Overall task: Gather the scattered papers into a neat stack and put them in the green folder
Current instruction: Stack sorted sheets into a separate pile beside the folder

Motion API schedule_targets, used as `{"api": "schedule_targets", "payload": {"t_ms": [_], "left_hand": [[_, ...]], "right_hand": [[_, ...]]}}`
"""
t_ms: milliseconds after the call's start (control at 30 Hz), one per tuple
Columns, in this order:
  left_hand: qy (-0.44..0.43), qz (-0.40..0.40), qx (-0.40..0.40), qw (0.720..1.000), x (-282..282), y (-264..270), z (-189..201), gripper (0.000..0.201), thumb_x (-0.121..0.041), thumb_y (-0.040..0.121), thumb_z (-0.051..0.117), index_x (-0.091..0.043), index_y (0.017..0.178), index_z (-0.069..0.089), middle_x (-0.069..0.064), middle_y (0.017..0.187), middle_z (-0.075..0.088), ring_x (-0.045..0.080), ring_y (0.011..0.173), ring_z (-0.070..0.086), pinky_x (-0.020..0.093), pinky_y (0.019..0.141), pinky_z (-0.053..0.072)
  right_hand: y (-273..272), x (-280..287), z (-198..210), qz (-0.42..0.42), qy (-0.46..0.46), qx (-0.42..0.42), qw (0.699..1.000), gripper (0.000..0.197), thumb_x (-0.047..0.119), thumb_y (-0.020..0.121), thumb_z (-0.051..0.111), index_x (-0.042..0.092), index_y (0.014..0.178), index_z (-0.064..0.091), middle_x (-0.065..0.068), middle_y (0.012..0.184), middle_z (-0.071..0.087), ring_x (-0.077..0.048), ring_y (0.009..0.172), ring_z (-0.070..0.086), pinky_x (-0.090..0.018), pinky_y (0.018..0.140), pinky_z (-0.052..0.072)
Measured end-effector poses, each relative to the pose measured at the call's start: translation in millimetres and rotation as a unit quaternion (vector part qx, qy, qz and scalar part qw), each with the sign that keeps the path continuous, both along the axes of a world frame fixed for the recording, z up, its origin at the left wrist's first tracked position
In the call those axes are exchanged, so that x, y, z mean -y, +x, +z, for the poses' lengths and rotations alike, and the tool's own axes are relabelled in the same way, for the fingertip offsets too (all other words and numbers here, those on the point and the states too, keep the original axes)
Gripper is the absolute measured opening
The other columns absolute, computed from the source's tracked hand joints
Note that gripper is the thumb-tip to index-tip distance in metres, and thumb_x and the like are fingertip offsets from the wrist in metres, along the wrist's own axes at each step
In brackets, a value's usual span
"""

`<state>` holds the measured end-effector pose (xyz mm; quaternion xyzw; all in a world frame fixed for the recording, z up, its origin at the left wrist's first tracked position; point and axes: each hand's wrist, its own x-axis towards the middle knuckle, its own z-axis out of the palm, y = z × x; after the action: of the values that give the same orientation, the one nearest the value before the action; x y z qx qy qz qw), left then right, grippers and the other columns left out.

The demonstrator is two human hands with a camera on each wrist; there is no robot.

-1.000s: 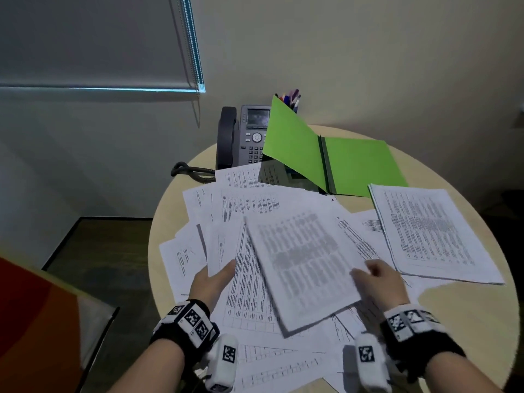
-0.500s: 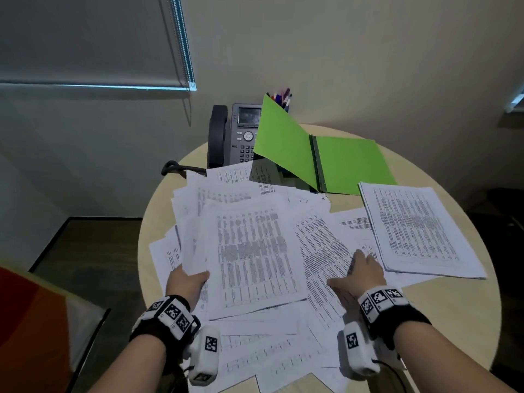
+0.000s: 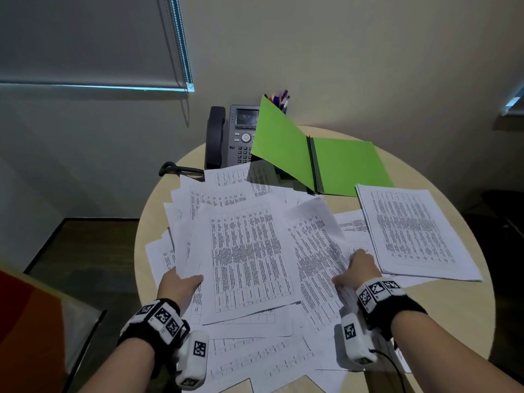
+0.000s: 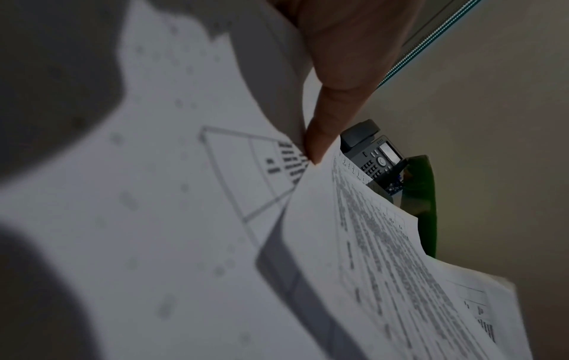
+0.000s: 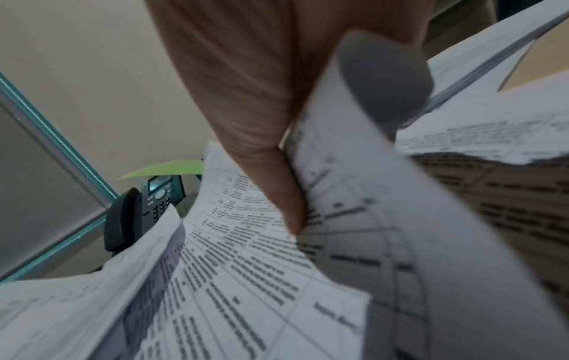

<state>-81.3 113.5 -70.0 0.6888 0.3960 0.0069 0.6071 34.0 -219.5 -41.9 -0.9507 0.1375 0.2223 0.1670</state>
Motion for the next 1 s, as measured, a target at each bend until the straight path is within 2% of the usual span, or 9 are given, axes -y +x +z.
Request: {"api": "schedule_targets", "payload": {"t_ms": [100, 200, 400, 533, 667, 767, 833, 867, 1000], "left_hand": [[0.007, -0.013, 0.014, 1.0, 1, -1, 7, 0.021, 0.006, 0.084, 0.058, 0.0, 0.104, 0.055, 0.011, 0.097, 0.061, 0.028, 0.09, 0.057, 0.031, 0.08, 0.042], [-0.052, -0.006, 0.034, 0.998, 1, -1, 12, 0.032, 0.012, 0.086, 0.054, 0.005, 0.117, 0.052, 0.014, 0.104, 0.058, 0.029, 0.094, 0.055, 0.03, 0.079, 0.044], [-0.081, -0.013, 0.043, 0.996, 9, 2, 10, 0.04, 0.009, 0.084, 0.059, 0.006, 0.123, 0.051, 0.021, 0.119, 0.061, 0.029, 0.097, 0.058, 0.031, 0.089, 0.042], [-0.063, -0.046, 0.044, 0.996, 32, 3, 17, 0.039, 0.004, 0.084, 0.06, 0.003, 0.123, 0.054, 0.014, 0.11, 0.062, 0.024, 0.093, 0.057, 0.027, 0.084, 0.04], [-0.083, -0.053, 0.035, 0.995, 49, 4, 17, 0.045, -0.015, 0.087, 0.064, -0.003, 0.129, 0.051, 0.006, 0.118, 0.06, 0.022, 0.104, 0.055, 0.027, 0.089, 0.039], [-0.108, -0.045, 0.014, 0.993, 52, 6, 9, 0.08, -0.043, 0.068, 0.08, -0.004, 0.13, 0.048, 0.001, 0.122, 0.058, 0.023, 0.113, 0.056, 0.032, 0.1, 0.04], [-0.114, -0.066, 0.014, 0.991, 51, 7, 1, 0.115, -0.056, 0.044, 0.087, -0.004, 0.136, 0.043, 0.007, 0.131, 0.057, 0.025, 0.117, 0.057, 0.042, 0.105, 0.042], [-0.106, -0.074, 0.008, 0.992, 54, 9, 2, 0.114, -0.053, 0.045, 0.088, -0.004, 0.137, 0.043, 0.009, 0.132, 0.057, 0.027, 0.118, 0.056, 0.044, 0.104, 0.042], [-0.074, -0.081, 0.003, 0.994, 60, 10, 5, 0.035, 0.001, 0.075, 0.074, -0.004, 0.106, 0.057, 0.01, 0.107, 0.062, 0.024, 0.095, 0.058, 0.031, 0.085, 0.045]], "right_hand": [[0, 2, 7, -0.017, 0.075, 0.043, 0.996, 0.053, 0.006, 0.078, 0.067, 0.005, 0.124, 0.041, -0.014, 0.104, 0.06, -0.026, 0.084, 0.059, -0.029, 0.068, 0.045], [2, 6, 31, -0.055, 0.158, 0.138, 0.976, 0.053, 0.004, 0.078, 0.064, 0.012, 0.127, 0.044, -0.016, 0.111, 0.061, -0.029, 0.092, 0.059, -0.035, 0.083, 0.047], [14, 20, 101, -0.095, 0.245, 0.259, 0.929, 0.053, 0.004, 0.079, 0.068, 0.012, 0.126, 0.046, -0.008, 0.092, 0.055, -0.025, 0.084, 0.054, -0.029, 0.075, 0.039], [16, 19, 99, -0.127, 0.282, 0.214, 0.927, 0.059, 0.009, 0.075, 0.075, 0.016, 0.125, 0.045, -0.015, 0.108, 0.056, -0.032, 0.091, 0.059, -0.044, 0.09, 0.049], [-15, 2, 59, -0.145, 0.27, 0.11, 0.945, 0.072, 0.01, 0.074, 0.075, 0.012, 0.134, 0.036, -0.015, 0.121, 0.052, -0.029, 0.091, 0.058, -0.04, 0.088, 0.049], [-39, -15, 22, -0.109, 0.188, 0.048, 0.975, 0.082, 0.022, 0.072, 0.077, 0.009, 0.139, 0.032, -0.015, 0.136, 0.048, -0.026, 0.1, 0.054, -0.032, 0.084, 0.046], [-48, -22, 1, -0.029, 0.1, 0.035, 0.994, 0.081, 0.038, 0.066, 0.078, 0.007, 0.131, 0.041, -0.012, 0.13, 0.052, -0.029, 0.112, 0.053, -0.034, 0.091, 0.047], [-50, -26, -6, 0.0, 0.071, 0.037, 0.997, 0.08, 0.044, 0.065, 0.077, 0.008, 0.128, 0.044, -0.011, 0.125, 0.054, -0.03, 0.115, 0.051, -0.035, 0.092, 0.046], [-50, -31, -15, 0.048, 0.047, 0.037, 0.997, 0.065, 0.053, 0.072, 0.065, 0.011, 0.119, 0.049, -0.011, 0.119, 0.055, -0.031, 0.111, 0.05, -0.037, 0.09, 0.044]]}}
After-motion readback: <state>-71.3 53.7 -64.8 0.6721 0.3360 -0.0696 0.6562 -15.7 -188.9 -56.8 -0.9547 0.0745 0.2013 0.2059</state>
